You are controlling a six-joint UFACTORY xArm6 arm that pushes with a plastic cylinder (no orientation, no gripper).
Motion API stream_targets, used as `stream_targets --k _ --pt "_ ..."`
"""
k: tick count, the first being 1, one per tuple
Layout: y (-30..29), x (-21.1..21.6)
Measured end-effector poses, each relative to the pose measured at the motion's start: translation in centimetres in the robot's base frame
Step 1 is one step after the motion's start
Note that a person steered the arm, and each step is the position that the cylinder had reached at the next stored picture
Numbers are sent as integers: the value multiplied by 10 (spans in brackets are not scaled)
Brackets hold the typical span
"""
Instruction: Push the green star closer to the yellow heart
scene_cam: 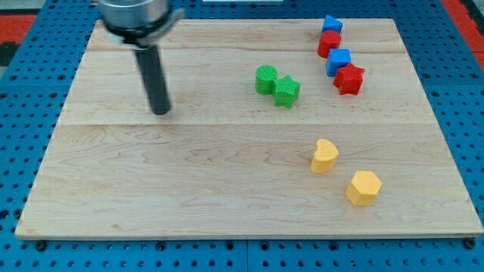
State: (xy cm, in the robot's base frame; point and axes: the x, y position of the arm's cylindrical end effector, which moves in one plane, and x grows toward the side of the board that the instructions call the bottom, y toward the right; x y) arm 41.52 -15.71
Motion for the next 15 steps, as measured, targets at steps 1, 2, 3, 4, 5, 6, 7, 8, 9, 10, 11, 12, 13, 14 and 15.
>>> stream_targets --k 1,2,3,4,5,6,7,8,9,10,11,12,13,14,15 --pt "-64 -21" --pt "-62 -67" --pt "32 -73" --pt "118 -74" --pt "121 -89" --pt "151 -97" --pt "200 -69" --pt "205 -20" --pt "237 -9" --pt "240 -11" --pt "277 21" --pt "282 55" --pt "268 31" --pt "284 11" --pt "321 31"
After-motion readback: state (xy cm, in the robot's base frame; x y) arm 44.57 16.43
